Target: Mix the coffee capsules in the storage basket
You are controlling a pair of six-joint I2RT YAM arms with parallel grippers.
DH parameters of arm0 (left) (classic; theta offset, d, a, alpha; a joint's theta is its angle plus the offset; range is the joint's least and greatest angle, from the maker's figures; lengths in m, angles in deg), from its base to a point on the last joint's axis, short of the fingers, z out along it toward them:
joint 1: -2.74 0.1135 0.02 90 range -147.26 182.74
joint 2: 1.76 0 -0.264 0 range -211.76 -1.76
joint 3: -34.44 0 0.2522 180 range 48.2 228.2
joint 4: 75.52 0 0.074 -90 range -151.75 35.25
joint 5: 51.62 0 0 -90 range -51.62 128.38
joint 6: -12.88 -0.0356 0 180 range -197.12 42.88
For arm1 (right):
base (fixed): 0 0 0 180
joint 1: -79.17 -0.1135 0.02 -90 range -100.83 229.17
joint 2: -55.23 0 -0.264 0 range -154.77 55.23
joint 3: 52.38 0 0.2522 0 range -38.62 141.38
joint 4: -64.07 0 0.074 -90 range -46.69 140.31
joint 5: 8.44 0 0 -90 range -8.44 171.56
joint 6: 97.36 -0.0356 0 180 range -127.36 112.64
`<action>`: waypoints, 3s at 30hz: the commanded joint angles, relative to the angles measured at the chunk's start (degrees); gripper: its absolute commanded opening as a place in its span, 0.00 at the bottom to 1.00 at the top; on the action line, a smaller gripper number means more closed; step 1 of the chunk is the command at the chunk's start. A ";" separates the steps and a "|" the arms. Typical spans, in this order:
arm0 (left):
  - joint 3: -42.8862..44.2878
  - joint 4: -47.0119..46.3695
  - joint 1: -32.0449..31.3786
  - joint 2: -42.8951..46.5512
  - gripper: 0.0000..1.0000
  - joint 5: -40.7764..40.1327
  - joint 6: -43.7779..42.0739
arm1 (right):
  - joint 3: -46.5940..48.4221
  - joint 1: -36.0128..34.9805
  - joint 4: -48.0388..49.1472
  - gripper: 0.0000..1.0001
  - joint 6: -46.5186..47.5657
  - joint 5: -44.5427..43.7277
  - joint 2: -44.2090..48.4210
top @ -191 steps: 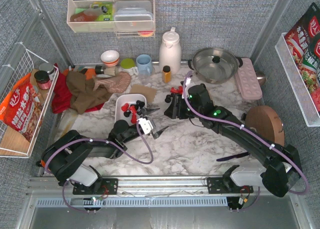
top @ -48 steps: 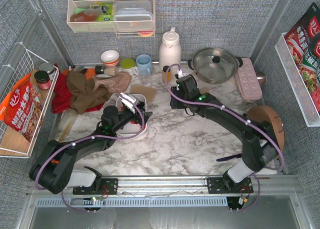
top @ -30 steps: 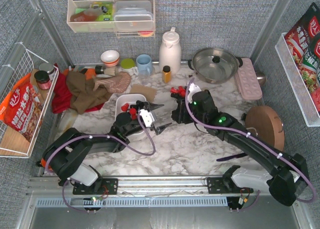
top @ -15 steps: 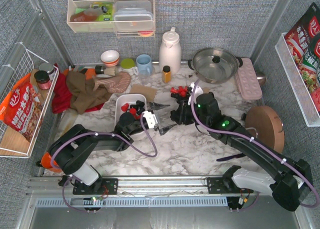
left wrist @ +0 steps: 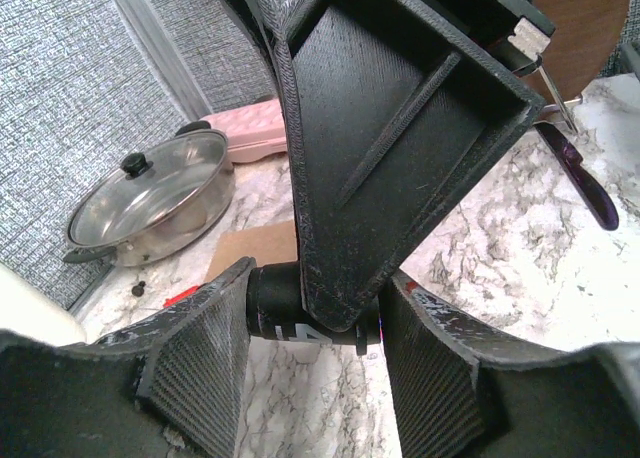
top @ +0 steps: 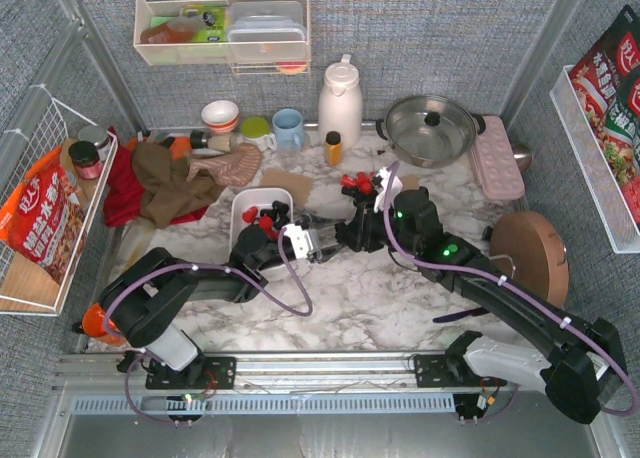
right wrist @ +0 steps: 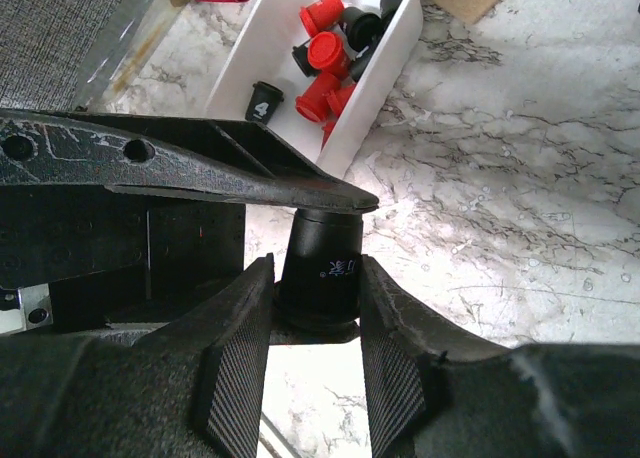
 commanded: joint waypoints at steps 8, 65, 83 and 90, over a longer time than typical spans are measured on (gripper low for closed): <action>-0.20 -1.60 0.02 0.31 0.47 1.05 0.48 | -0.32 0.01 2.56 0.41 -0.35 0.72 0.10; 0.39 34.15 15.89 13.84 0.99 -41.96 24.36 | 41.21 12.65 -20.57 0.53 35.86 -23.88 -55.51; 4.31 40.15 15.92 12.65 0.99 -40.25 29.56 | 44.72 12.68 -23.95 0.40 37.06 -22.08 -57.84; 5.03 41.17 15.94 11.83 0.99 -37.00 28.63 | 43.53 12.64 -25.01 0.27 35.20 -21.15 -54.00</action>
